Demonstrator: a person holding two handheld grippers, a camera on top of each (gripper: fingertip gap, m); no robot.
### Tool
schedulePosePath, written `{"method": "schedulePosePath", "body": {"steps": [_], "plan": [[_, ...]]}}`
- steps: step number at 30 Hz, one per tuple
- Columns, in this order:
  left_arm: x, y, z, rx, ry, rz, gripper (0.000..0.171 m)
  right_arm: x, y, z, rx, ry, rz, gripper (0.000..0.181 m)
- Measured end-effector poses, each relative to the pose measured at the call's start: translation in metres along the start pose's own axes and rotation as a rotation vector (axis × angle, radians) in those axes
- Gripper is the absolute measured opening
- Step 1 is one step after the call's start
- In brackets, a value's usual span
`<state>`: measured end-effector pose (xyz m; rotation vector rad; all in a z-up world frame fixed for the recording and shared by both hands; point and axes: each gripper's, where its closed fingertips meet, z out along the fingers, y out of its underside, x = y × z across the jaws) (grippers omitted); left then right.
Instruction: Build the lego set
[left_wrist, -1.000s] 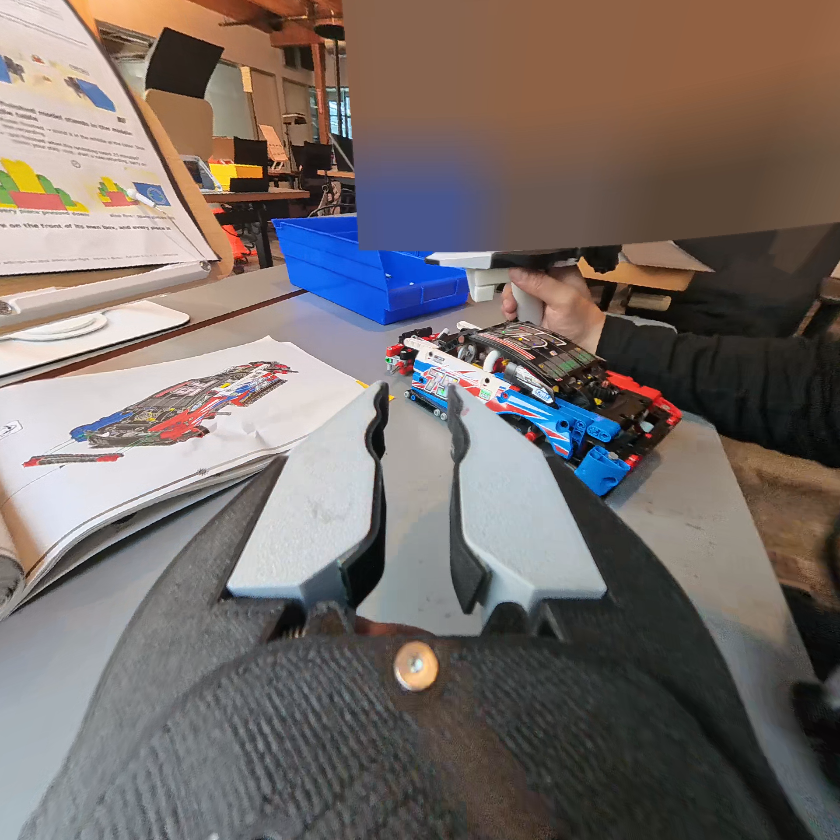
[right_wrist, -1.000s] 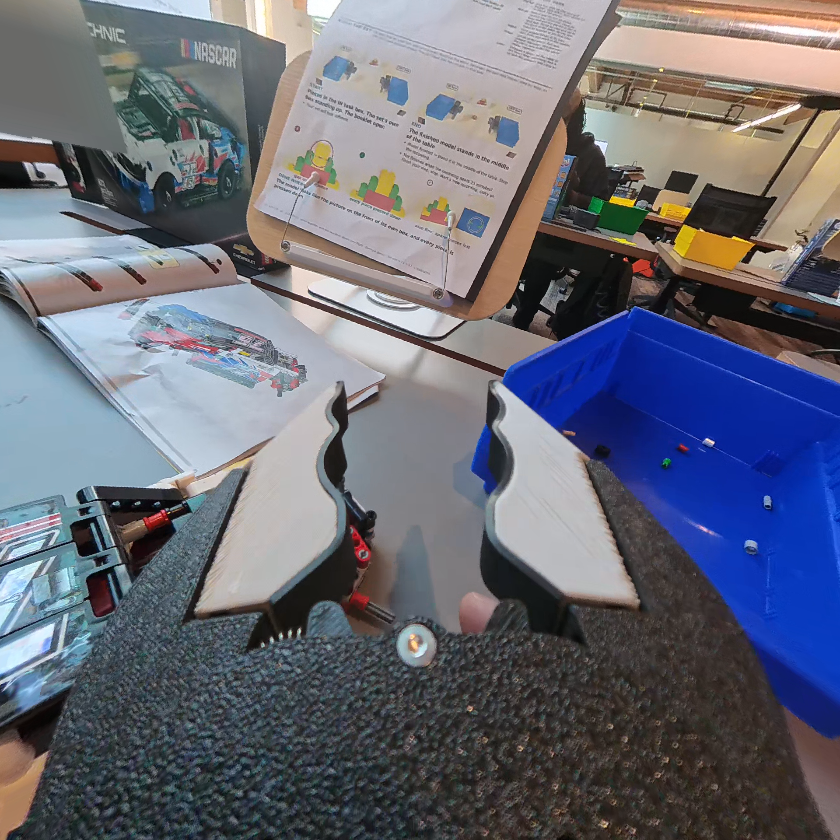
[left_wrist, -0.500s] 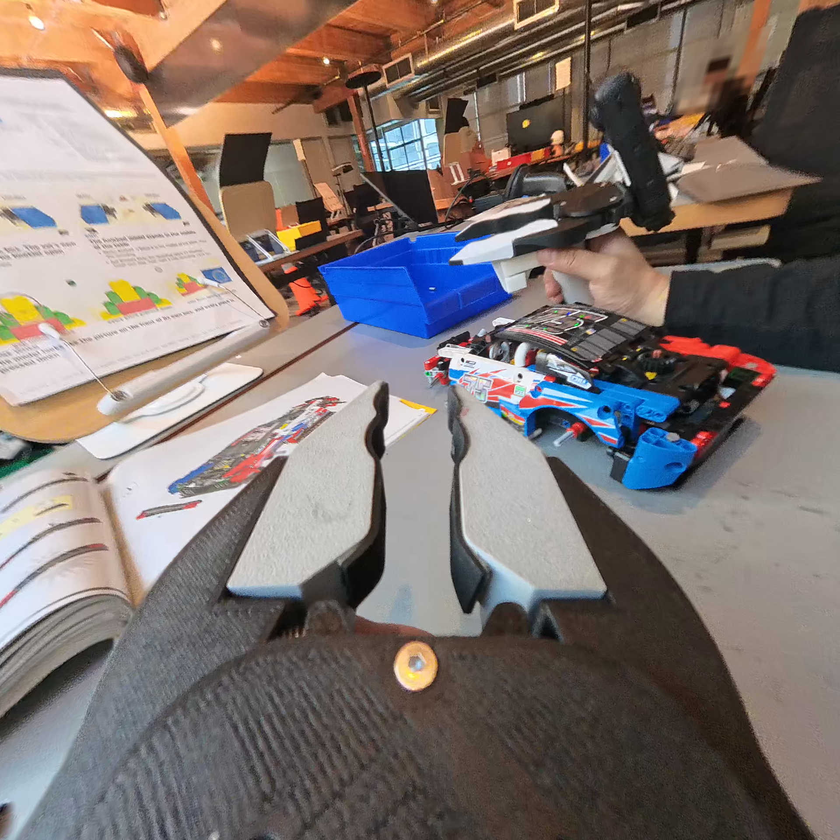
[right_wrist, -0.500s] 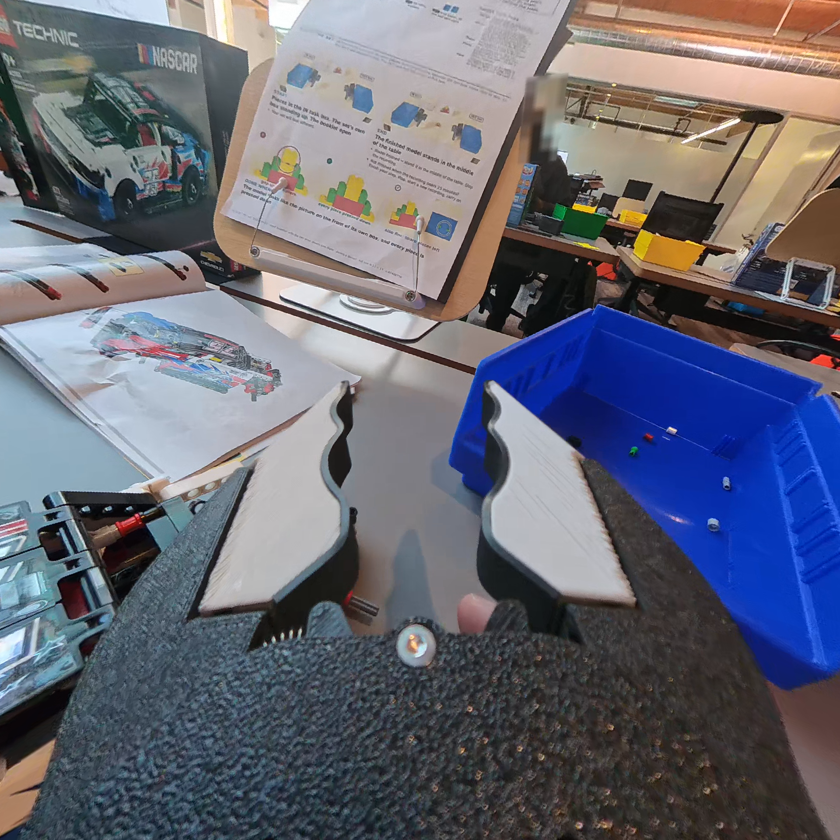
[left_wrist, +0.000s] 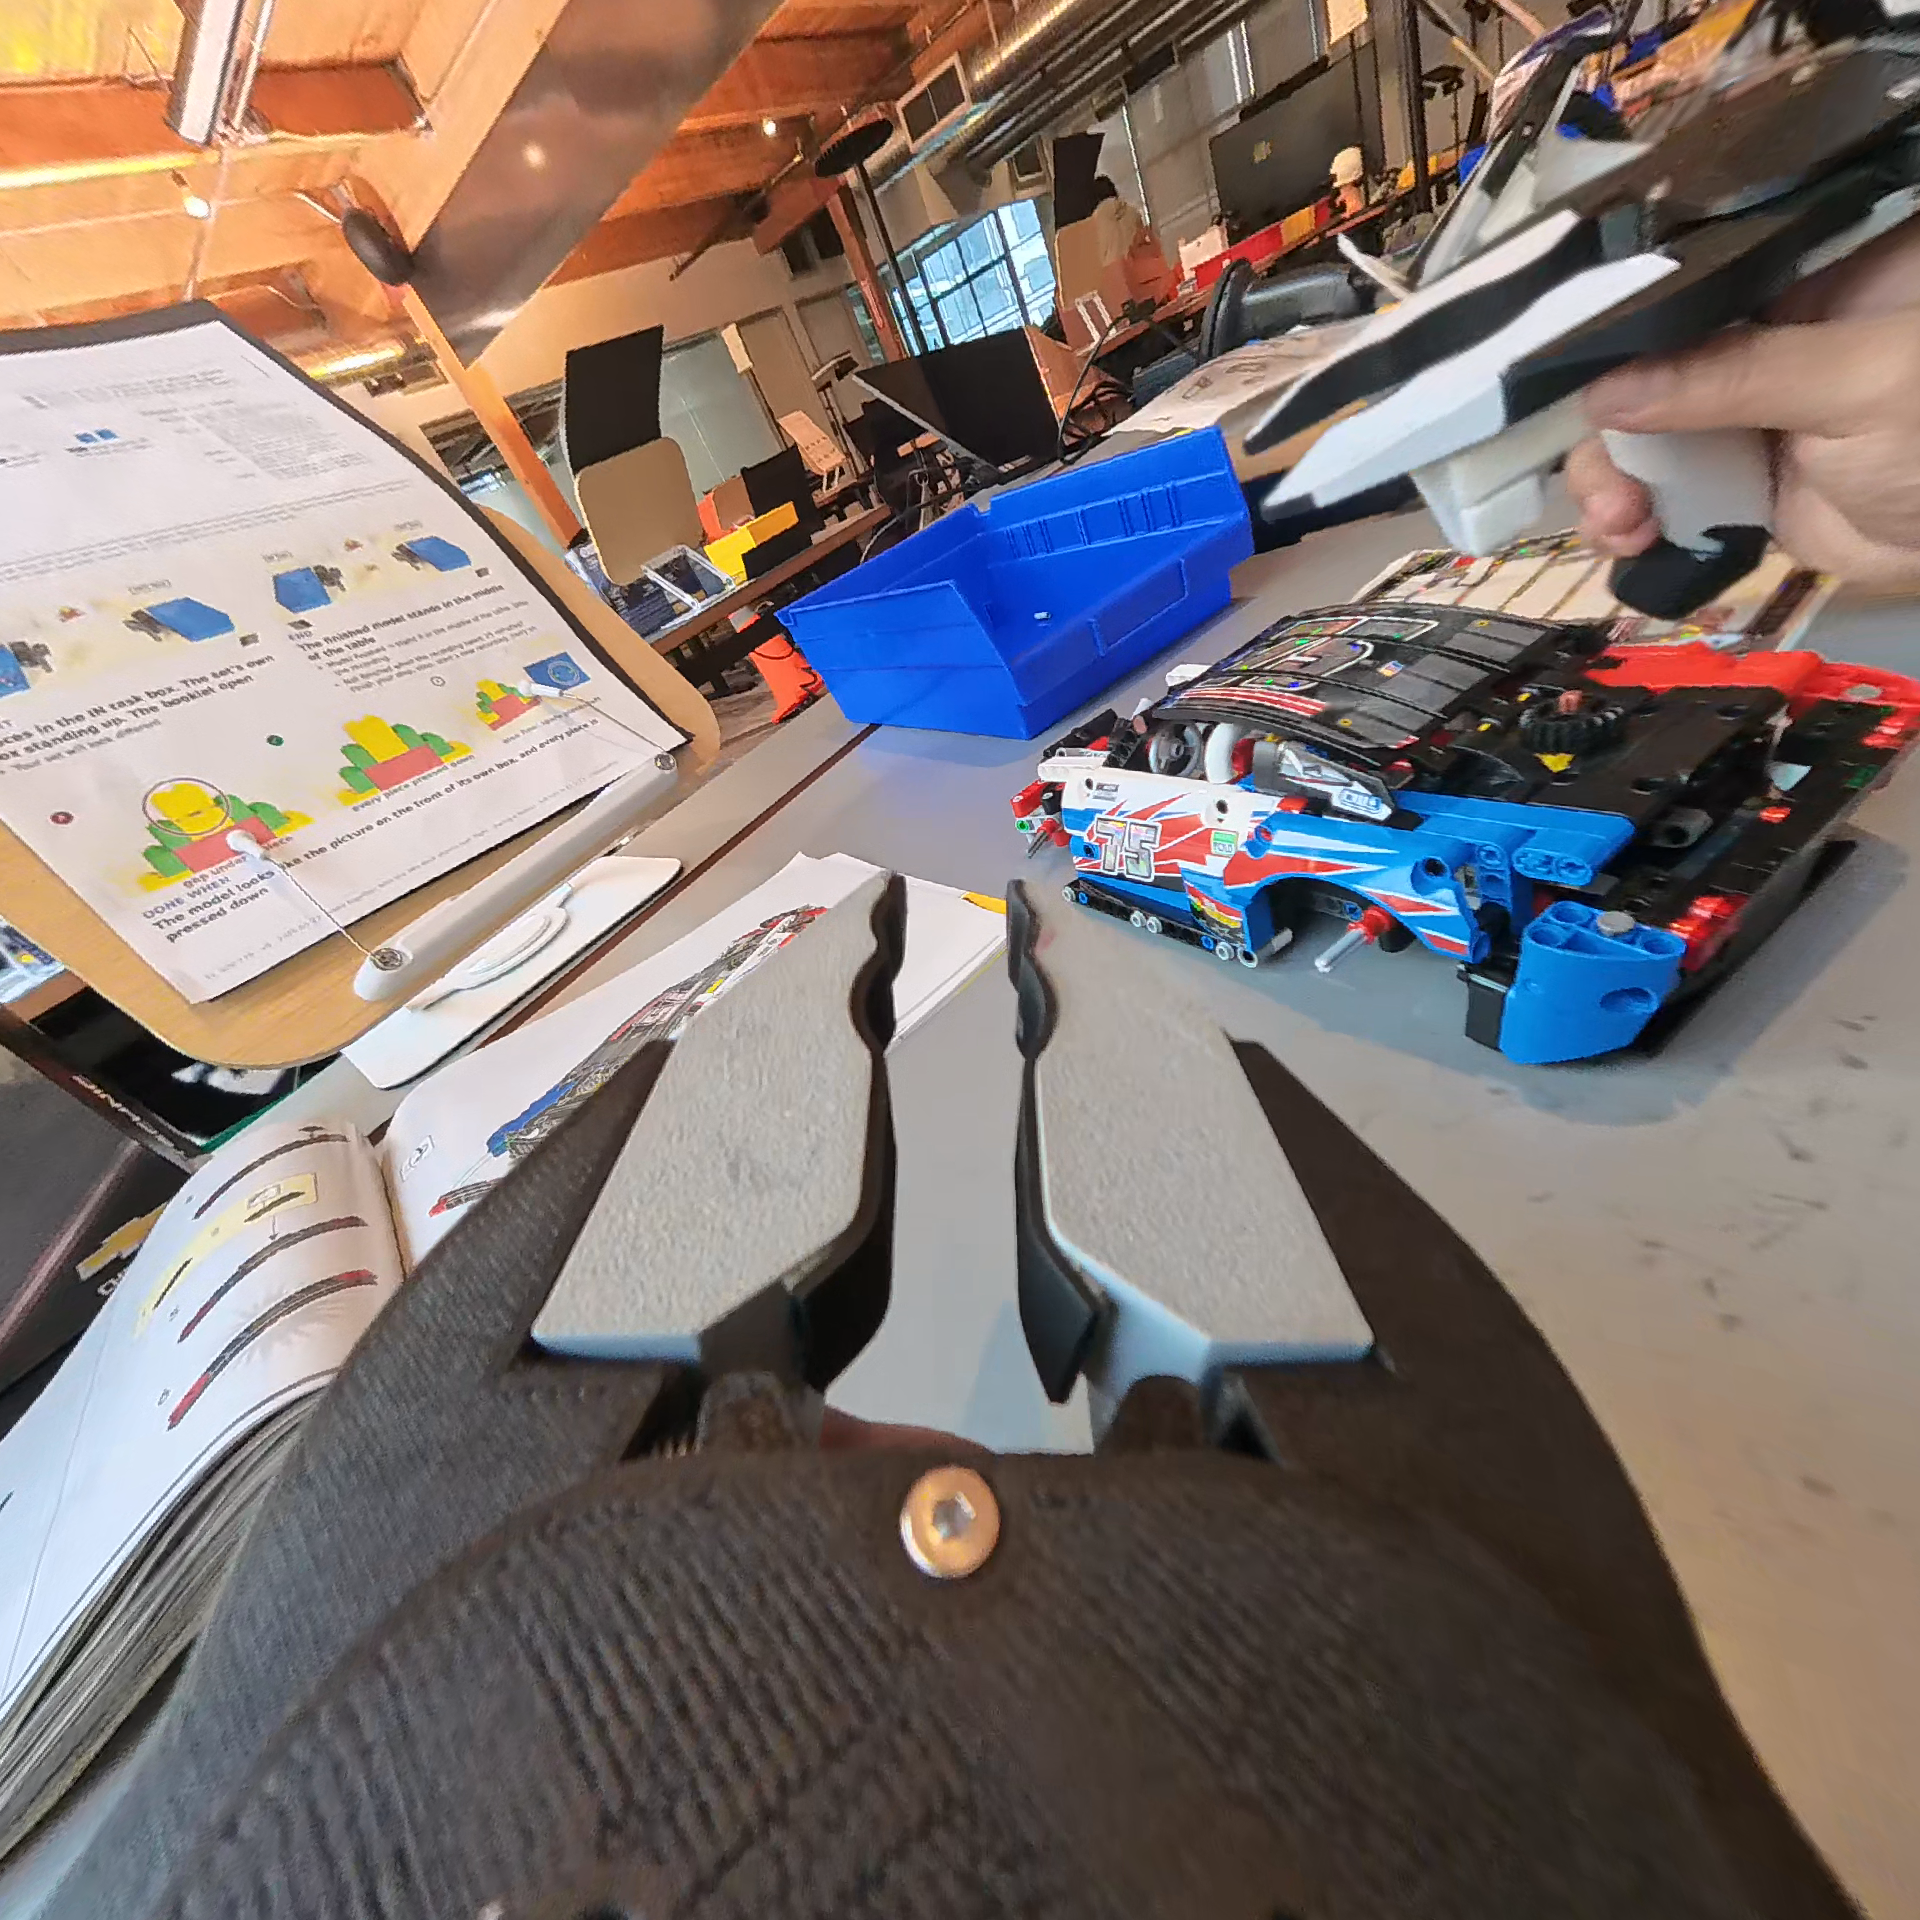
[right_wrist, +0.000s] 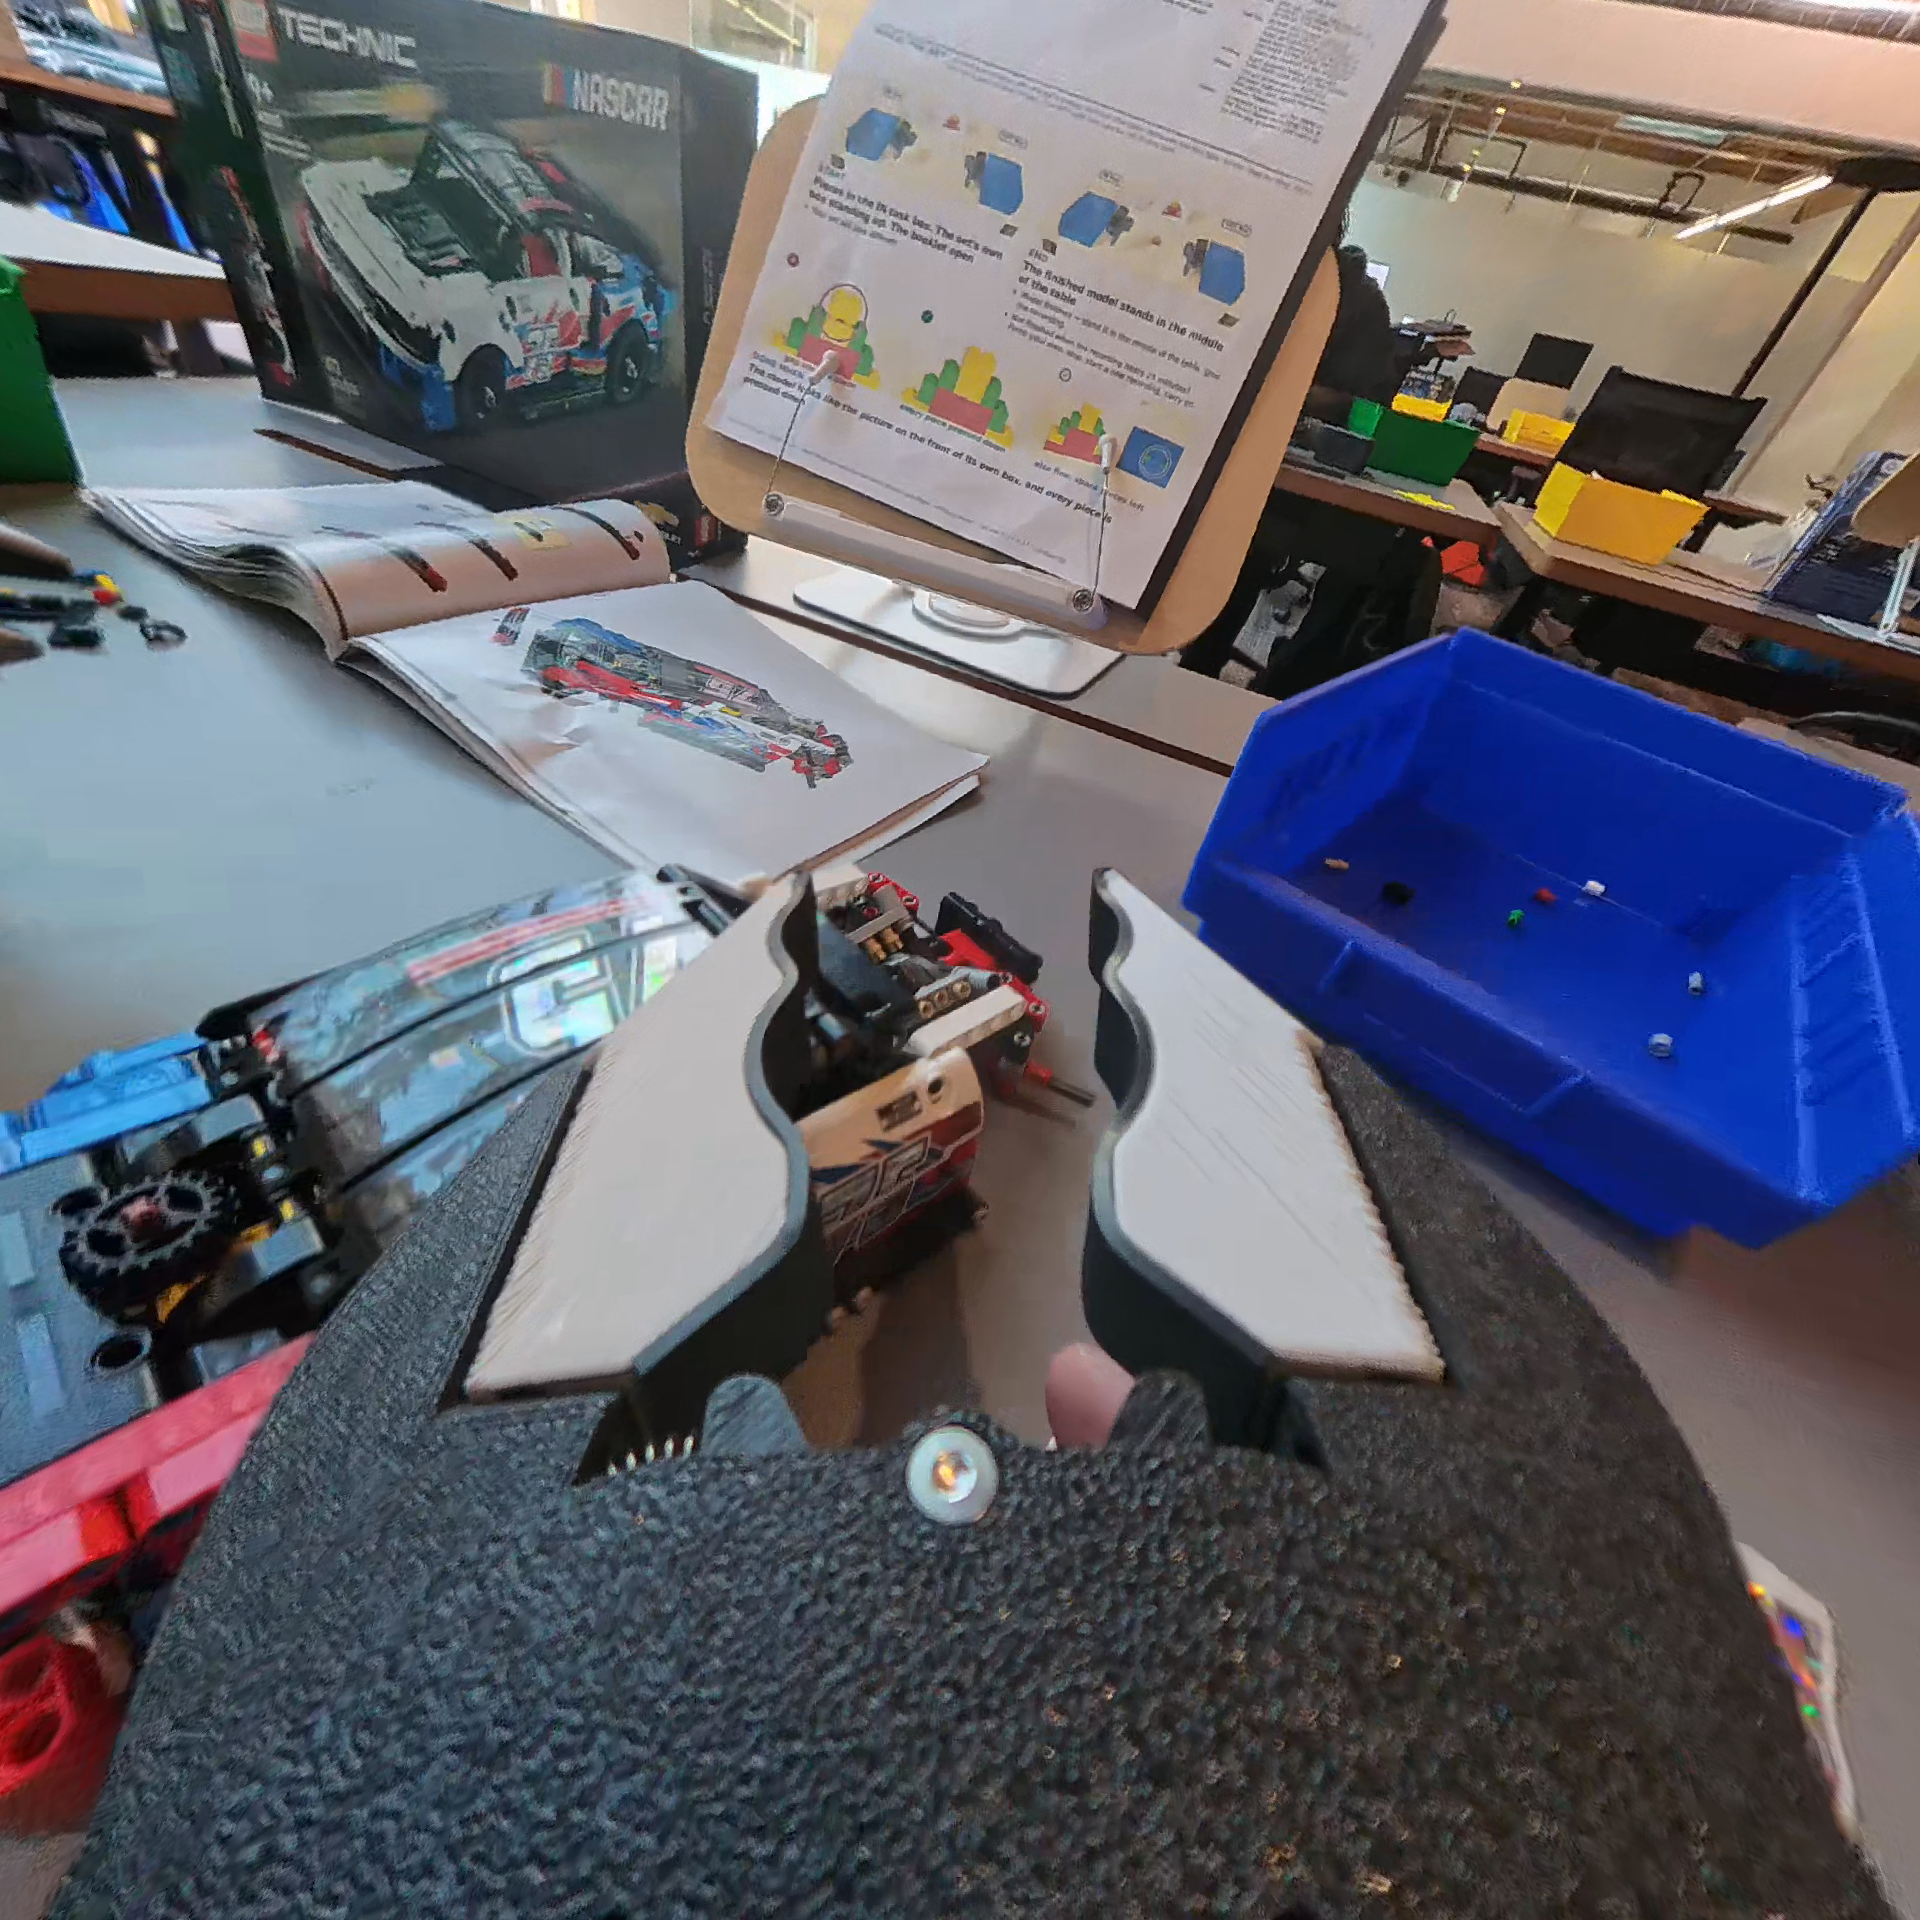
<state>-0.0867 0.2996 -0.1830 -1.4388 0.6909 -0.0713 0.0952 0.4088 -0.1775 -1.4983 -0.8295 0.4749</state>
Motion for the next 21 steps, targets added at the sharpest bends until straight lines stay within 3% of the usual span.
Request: {"method": "schedulePosePath", "body": {"steps": [3,9,21], "plan": [[0.003,0.002,0.001,-0.014,0.006,0.021,0.014,-0.014,0.016,0.002,-0.041,-0.041,-0.063,0.036],[0.002,0.015,0.010,-0.115,0.042,-0.034,0.019,-0.024,0.023,0.010,-0.086,-0.044,-0.147,0.036],[-0.001,0.032,0.017,-0.248,-0.012,-0.042,0.019,-0.006,0.025,0.007,-0.089,-0.005,-0.060,0.036]]}}
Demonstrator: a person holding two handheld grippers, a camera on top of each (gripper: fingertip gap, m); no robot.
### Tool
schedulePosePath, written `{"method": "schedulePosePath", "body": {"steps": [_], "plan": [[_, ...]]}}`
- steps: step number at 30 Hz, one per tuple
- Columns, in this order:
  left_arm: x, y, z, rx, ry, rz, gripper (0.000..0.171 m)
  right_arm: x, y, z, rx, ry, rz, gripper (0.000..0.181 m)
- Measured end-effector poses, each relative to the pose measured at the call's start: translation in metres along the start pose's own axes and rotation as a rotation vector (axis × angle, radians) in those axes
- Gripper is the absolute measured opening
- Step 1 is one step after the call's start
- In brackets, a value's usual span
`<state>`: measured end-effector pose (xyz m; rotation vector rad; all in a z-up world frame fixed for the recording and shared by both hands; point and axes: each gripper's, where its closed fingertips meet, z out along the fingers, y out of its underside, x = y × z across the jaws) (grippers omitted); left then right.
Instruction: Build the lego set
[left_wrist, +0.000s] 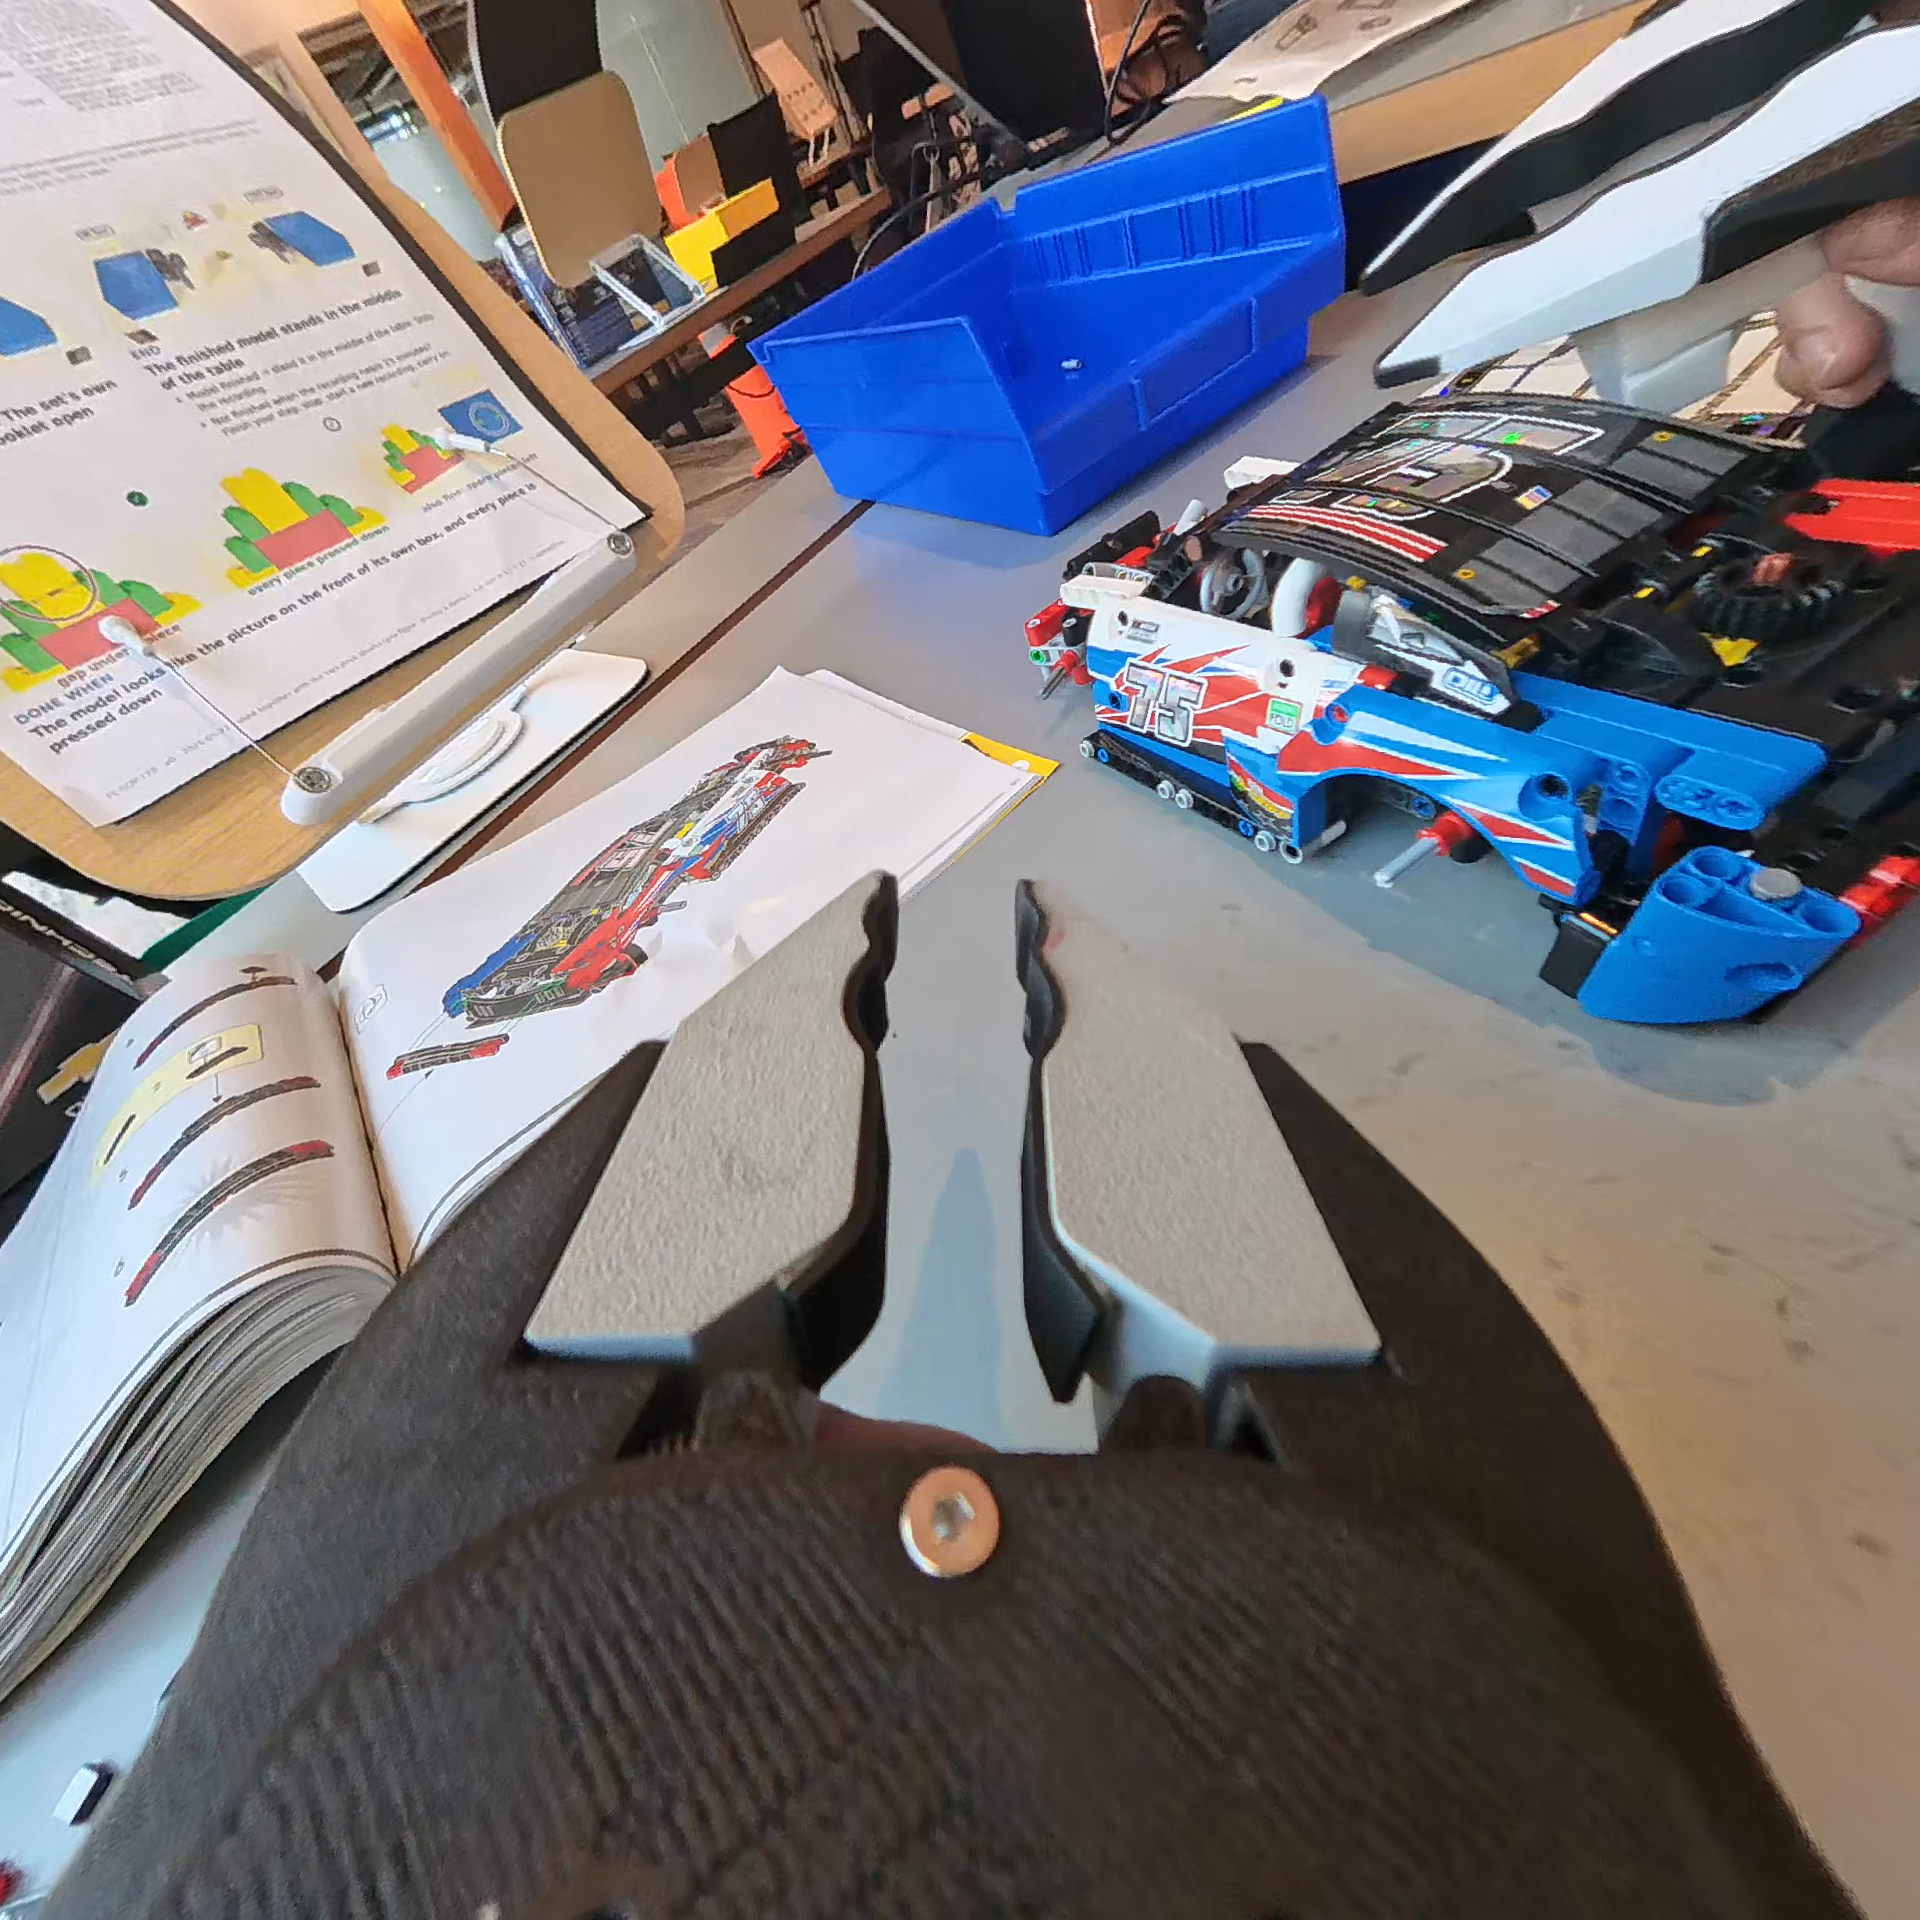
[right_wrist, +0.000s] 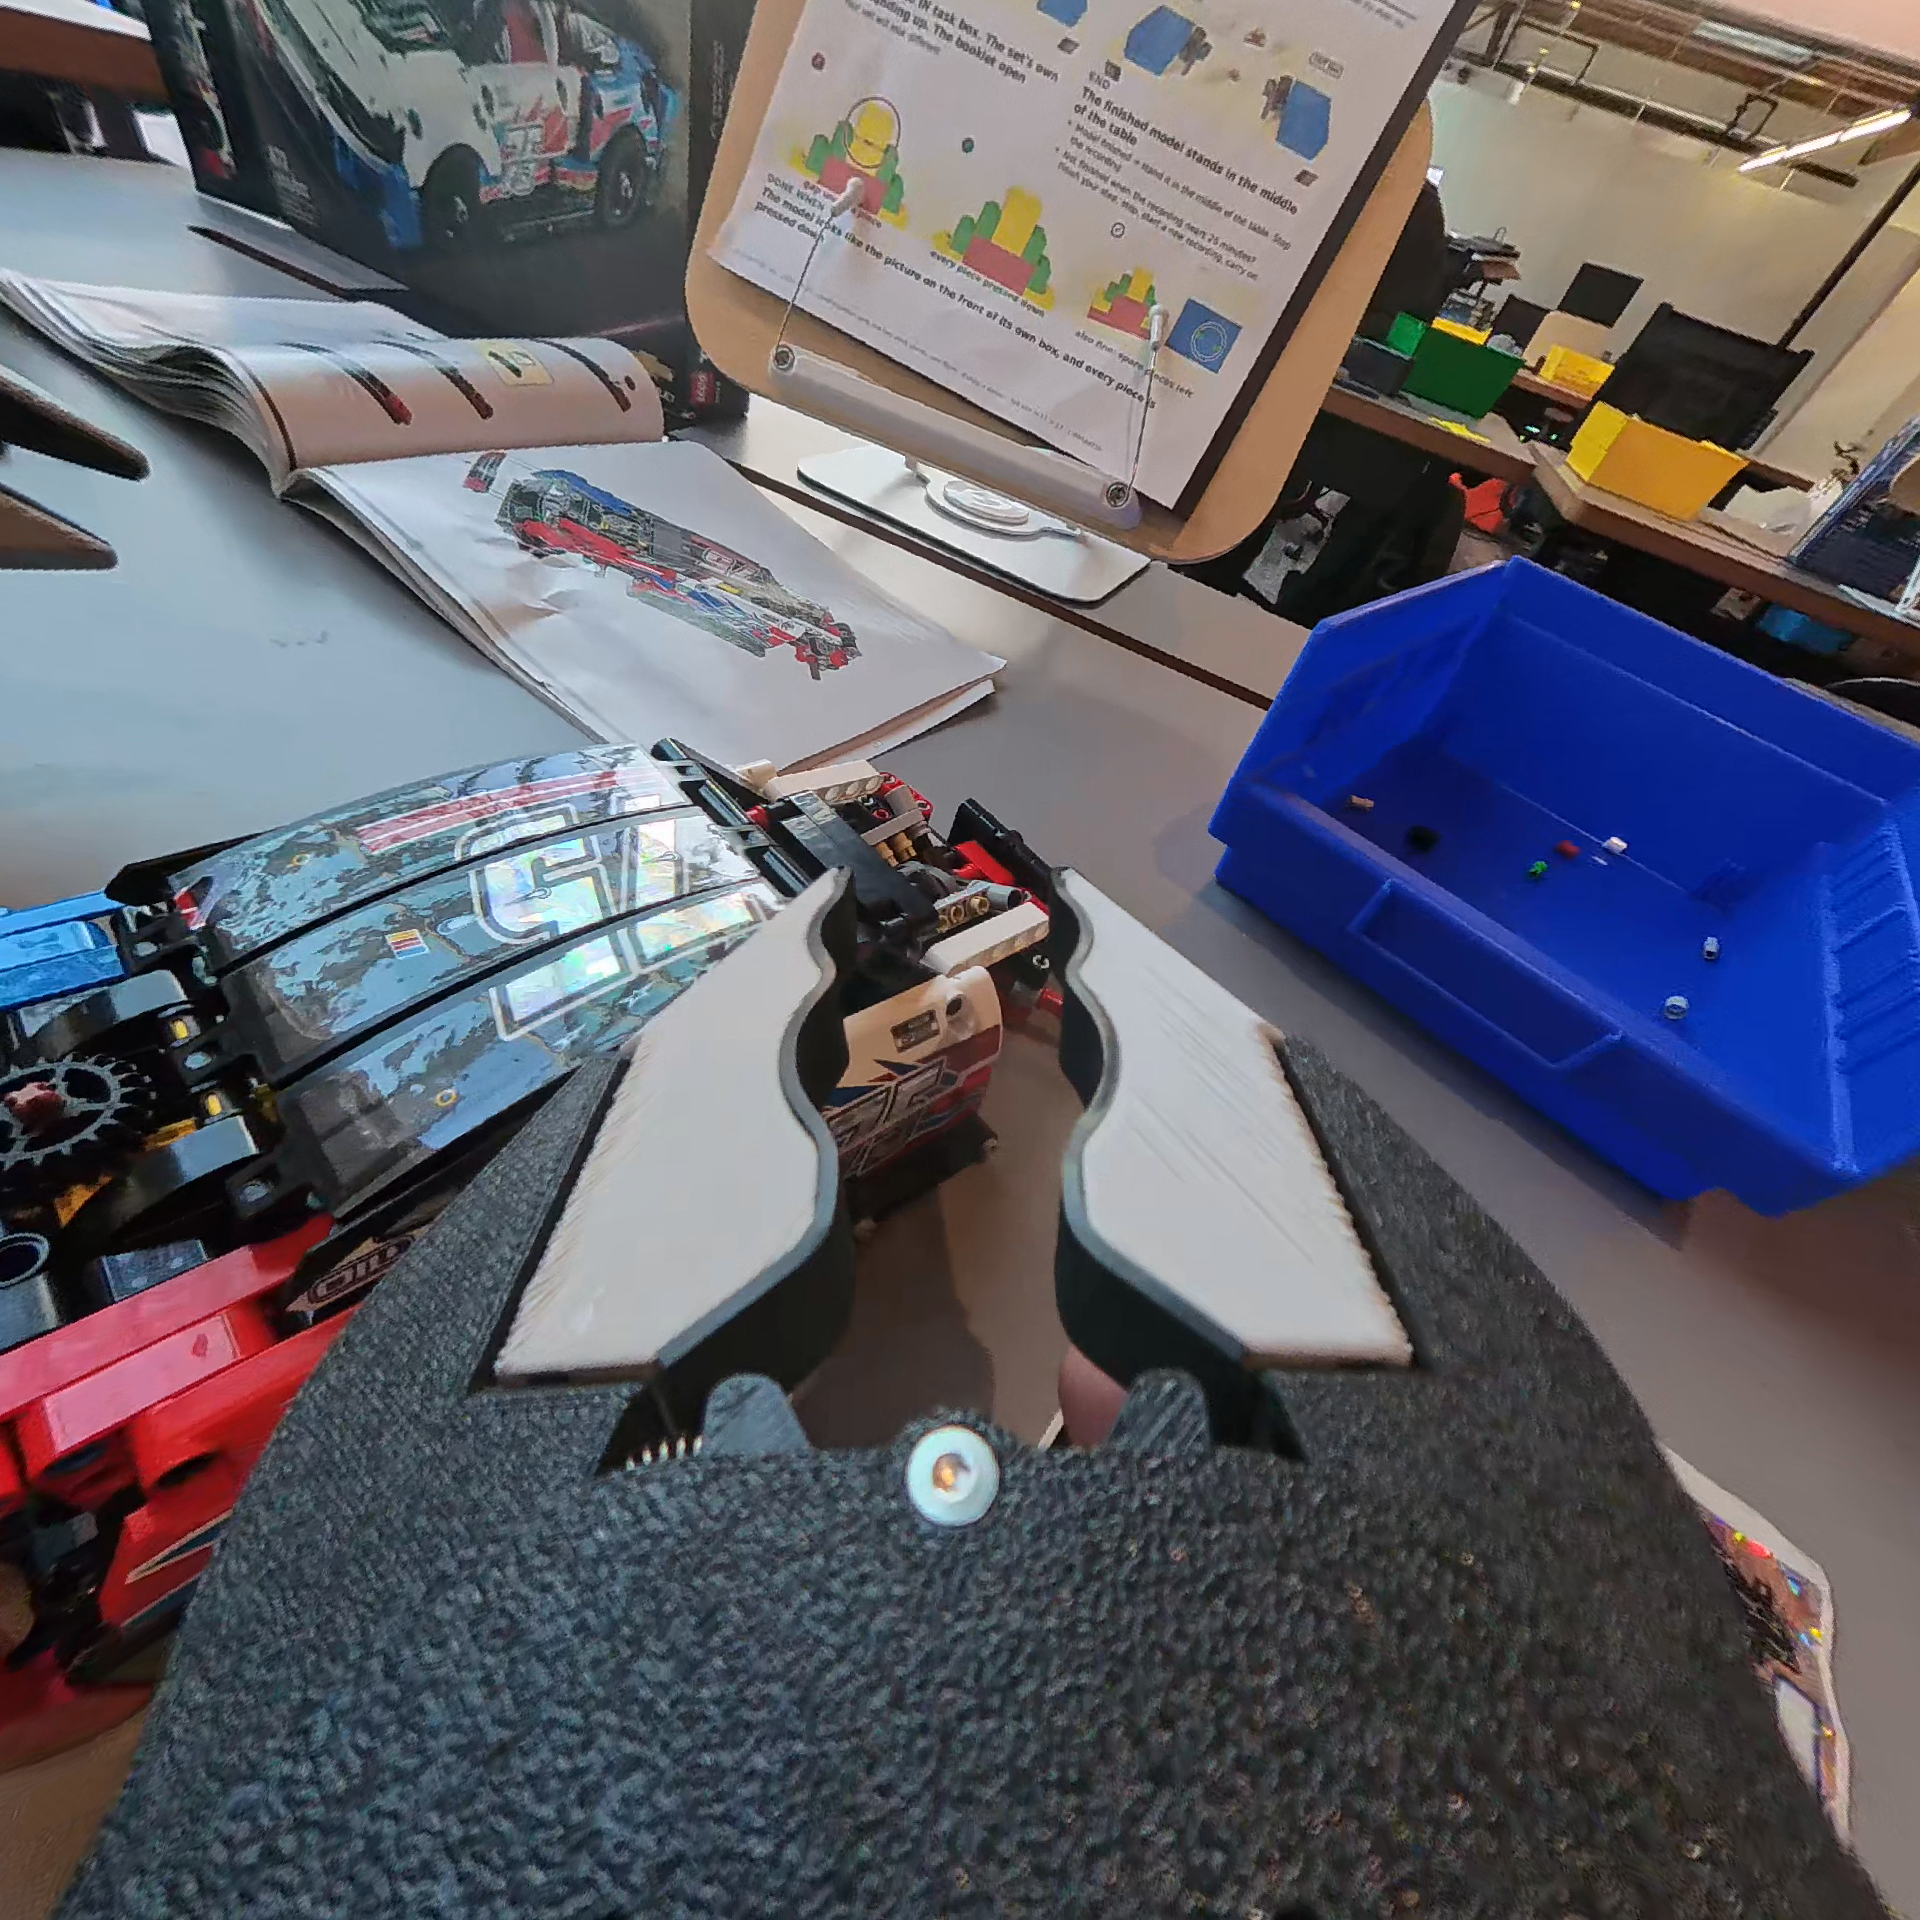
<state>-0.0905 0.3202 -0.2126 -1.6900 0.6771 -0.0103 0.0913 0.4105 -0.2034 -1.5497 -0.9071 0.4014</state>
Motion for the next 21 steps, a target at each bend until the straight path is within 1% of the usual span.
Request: {"method": "schedulePosePath", "body": {"steps": [8,16,21], "plan": [[-0.001,0.001,0.000,-0.008,-0.017,0.004,0.020,-0.006,0.003,0.002,-0.025,-0.003,-0.039,0.035],[-0.014,0.002,-0.002,0.003,-0.031,-0.079,0.021,-0.001,0.005,0.003,-0.038,0.021,-0.025,0.035],[-0.018,0.004,-0.002,-0.003,-0.048,-0.065,0.022,0.000,0.003,0.002,-0.027,0.018,-0.015,0.035]]}}
